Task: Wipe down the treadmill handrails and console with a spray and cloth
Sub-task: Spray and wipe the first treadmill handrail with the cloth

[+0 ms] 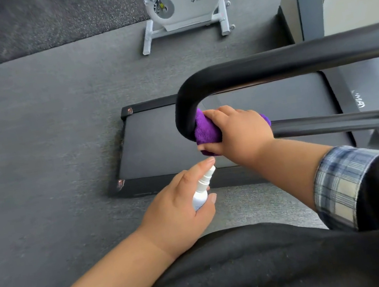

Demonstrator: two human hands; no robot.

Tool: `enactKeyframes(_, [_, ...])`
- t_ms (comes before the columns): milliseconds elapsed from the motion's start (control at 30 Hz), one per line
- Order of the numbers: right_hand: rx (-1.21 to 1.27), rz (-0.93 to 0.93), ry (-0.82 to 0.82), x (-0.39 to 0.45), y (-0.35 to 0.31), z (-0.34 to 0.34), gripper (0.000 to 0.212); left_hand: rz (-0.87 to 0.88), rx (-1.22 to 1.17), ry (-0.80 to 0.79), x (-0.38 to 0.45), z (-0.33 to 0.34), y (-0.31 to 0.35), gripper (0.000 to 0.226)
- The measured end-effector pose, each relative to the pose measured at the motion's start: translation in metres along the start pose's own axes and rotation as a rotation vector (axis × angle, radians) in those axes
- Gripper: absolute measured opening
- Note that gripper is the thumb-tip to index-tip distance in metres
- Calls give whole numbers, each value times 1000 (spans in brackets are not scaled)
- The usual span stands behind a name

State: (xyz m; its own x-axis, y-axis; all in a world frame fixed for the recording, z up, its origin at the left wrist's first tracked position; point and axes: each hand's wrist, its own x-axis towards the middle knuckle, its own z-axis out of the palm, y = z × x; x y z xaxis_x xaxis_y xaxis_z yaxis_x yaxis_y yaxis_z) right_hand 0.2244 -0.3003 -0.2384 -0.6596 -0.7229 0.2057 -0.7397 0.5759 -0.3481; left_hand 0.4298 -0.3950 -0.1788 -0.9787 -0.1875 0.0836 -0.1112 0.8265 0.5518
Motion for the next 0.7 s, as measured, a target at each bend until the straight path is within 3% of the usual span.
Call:
enactKeyframes(133, [368,131,174,-2,-19,-1,64,62,-14,1,-2,-12,-15,62])
enactKeyframes(267, [587,199,169,-1,-37,-2,73,146,-16,-28,-3,-24,-28,62])
enactKeyframes(533, [193,129,53,4,-44,0,79,176,-52,-44,0,-24,-48,77])
enactKeyframes(700, [-71,68,40,-15,-29,5,85,250,-102,-92,9,-9,-35,72])
